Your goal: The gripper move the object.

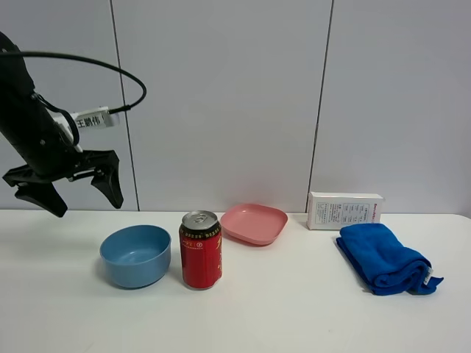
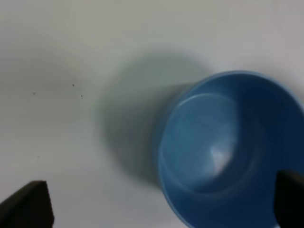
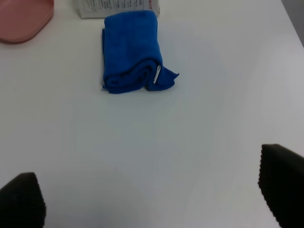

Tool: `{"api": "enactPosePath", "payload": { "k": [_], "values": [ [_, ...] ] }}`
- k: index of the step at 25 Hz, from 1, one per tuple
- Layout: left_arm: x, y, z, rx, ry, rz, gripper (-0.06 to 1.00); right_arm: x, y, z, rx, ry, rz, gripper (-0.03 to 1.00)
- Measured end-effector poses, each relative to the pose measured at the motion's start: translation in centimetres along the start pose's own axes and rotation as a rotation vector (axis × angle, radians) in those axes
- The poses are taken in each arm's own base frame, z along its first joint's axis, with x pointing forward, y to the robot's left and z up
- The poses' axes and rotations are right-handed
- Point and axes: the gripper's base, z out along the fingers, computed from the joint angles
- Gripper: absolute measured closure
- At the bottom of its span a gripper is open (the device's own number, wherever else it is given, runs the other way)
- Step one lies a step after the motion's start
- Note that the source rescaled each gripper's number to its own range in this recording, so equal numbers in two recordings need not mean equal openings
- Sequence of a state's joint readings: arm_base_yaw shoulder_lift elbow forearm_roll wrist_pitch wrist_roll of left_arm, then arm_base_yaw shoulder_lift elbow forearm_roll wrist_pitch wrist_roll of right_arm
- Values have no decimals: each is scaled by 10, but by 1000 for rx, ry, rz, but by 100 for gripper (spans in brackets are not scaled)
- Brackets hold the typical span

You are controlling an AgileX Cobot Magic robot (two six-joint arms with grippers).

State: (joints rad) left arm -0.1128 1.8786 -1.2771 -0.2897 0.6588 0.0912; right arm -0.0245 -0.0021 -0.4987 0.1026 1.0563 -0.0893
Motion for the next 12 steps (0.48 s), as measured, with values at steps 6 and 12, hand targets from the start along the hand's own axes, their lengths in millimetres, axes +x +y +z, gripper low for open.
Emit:
{"api": "enactPosePath", "payload": {
  "k": [6, 12],
  "values": [
    [6, 8, 36, -16, 55, -1, 0, 0, 0, 0, 0, 0, 0, -3],
    [5, 10, 43, -25, 30, 1, 6, 0, 0, 0, 0, 0, 0, -3]
  ]
}}
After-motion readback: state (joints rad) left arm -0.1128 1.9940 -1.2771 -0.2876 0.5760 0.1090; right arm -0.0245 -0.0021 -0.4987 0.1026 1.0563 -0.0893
